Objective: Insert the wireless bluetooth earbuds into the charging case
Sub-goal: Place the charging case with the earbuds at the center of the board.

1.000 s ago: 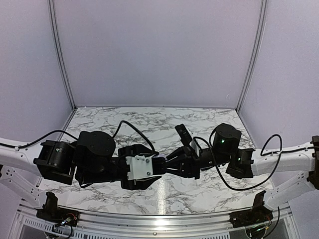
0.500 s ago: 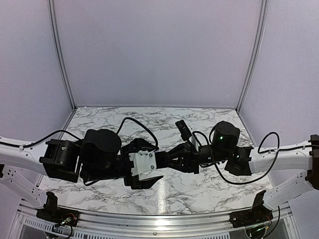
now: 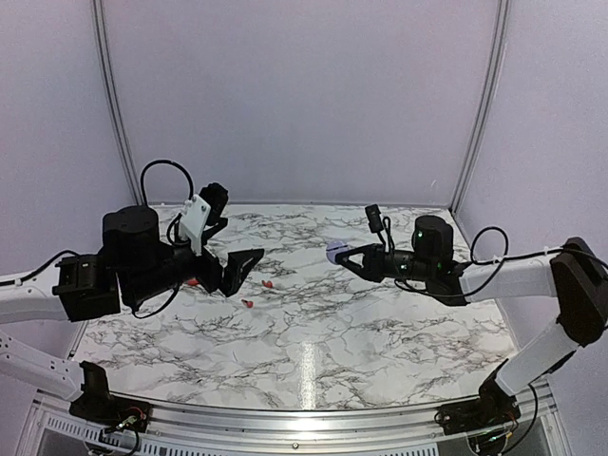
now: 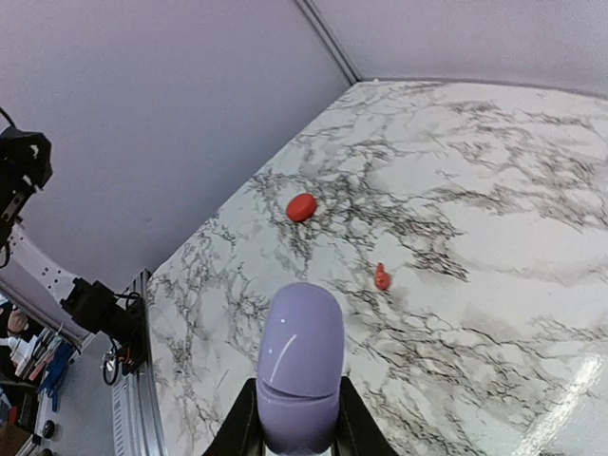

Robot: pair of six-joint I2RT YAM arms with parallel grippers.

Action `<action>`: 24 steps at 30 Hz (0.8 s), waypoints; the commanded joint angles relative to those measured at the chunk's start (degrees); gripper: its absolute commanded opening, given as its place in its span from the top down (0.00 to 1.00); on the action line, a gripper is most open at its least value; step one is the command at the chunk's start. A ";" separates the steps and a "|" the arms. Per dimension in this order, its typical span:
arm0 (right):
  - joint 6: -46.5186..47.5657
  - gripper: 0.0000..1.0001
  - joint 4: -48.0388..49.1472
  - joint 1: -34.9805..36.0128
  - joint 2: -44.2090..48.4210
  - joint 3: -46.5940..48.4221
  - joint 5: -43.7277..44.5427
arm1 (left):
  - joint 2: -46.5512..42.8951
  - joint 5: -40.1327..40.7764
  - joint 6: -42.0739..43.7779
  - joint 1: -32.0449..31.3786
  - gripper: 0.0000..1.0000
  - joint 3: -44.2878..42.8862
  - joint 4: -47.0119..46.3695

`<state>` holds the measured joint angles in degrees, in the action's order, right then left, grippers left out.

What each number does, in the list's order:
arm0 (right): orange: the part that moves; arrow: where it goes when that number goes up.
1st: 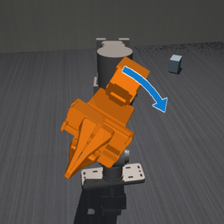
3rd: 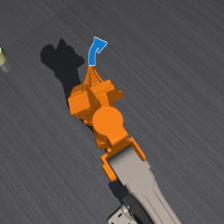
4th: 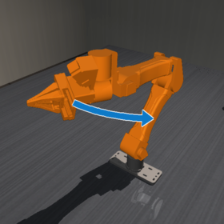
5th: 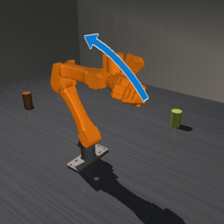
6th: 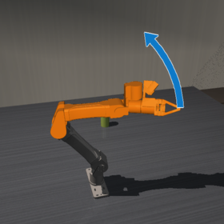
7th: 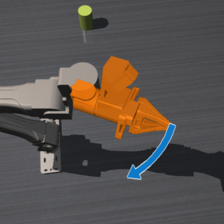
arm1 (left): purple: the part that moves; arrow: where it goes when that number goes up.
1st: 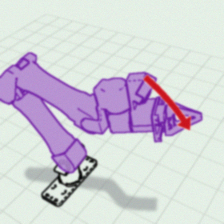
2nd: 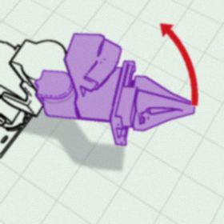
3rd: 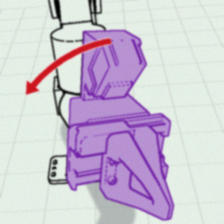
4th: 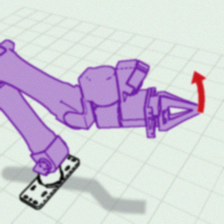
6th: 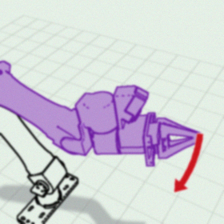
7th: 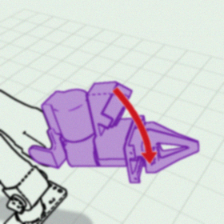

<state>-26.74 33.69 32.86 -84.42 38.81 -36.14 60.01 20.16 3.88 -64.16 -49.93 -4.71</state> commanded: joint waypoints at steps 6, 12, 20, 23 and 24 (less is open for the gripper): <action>-0.95 1.00 -3.56 -7.19 -17.33 10.99 -2.58 | 2.76 1.73 -19.96 9.41 0.01 -1.97 8.32; 0.89 0.99 -9.85 -9.28 -25.24 17.49 -3.38 | 3.22 -6.02 -27.63 17.43 0.01 -0.01 9.15; 3.42 0.99 -16.24 -10.63 -31.88 23.89 -4.04 | 3.75 -7.71 -30.47 20.62 0.01 2.30 8.71; 4.38 0.96 -18.87 -10.63 -33.95 26.21 -3.32 | 4.05 -8.07 -31.77 21.82 0.01 2.92 8.77; 4.68 0.95 -19.45 -10.70 -34.52 26.83 -3.01 | 4.13 -8.32 -32.01 22.27 0.01 3.11 8.76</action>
<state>-24.38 18.63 22.48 -116.86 61.80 -39.55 63.55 12.91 -25.69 -43.51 -48.03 3.25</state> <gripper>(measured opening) 0.220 0.989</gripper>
